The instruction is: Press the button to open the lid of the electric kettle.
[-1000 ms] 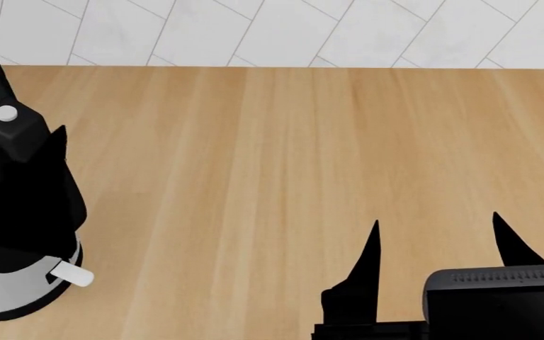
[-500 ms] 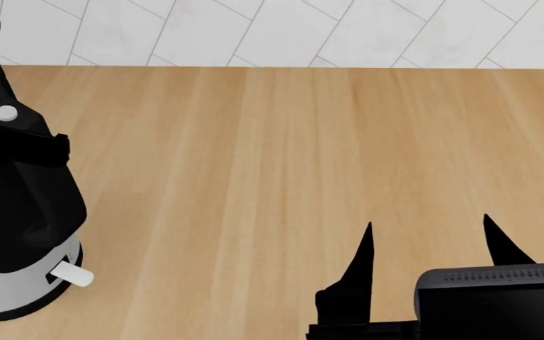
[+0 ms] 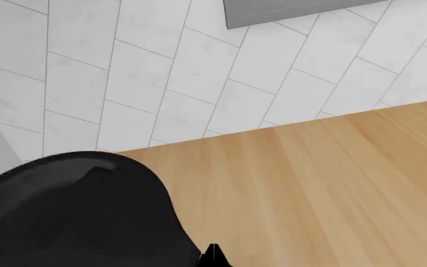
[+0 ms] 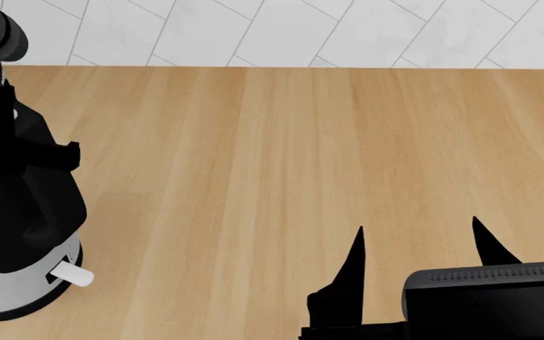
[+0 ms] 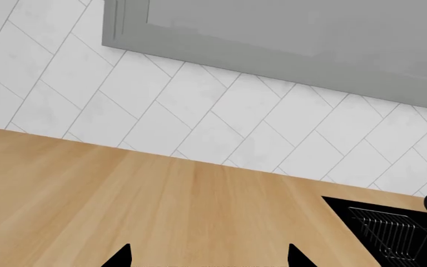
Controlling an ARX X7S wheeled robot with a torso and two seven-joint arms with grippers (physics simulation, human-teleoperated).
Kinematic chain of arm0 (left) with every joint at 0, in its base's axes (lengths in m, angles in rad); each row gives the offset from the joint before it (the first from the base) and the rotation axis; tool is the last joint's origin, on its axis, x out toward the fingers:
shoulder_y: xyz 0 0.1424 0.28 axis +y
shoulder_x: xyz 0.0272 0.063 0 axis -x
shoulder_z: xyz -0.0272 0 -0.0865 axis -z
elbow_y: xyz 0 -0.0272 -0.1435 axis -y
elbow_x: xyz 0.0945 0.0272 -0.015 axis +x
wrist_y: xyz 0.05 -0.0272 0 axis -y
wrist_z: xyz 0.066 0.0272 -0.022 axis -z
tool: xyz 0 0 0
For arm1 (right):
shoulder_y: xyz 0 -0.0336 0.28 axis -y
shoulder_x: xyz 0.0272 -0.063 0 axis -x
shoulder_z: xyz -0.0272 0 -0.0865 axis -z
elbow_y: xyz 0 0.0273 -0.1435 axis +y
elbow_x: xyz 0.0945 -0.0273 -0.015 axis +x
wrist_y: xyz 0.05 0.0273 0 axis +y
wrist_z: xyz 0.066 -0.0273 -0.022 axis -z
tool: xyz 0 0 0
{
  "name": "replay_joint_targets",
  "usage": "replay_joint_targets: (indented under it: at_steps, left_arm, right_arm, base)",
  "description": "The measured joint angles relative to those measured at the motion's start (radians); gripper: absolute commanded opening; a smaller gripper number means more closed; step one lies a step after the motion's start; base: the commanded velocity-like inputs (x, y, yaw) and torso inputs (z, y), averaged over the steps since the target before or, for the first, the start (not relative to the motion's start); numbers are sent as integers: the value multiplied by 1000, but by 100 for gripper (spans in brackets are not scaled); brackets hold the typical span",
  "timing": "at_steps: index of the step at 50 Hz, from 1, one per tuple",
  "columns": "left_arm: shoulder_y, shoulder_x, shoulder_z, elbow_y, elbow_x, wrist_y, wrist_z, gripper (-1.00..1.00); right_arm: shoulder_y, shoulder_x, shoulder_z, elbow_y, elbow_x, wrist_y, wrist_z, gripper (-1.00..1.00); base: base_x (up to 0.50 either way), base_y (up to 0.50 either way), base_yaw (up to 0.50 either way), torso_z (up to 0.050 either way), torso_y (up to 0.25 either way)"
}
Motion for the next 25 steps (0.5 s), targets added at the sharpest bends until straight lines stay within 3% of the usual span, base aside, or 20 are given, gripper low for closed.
replay_joint_targets:
  at_steps: [25]
  left_arm:
    - [28, -10, -14, 20, 42, 20, 72, -100]
  right_arm:
    - [-1, 5, -16, 9, 7, -10, 10, 100]
  base:
    - [3, 1, 1, 0, 0]
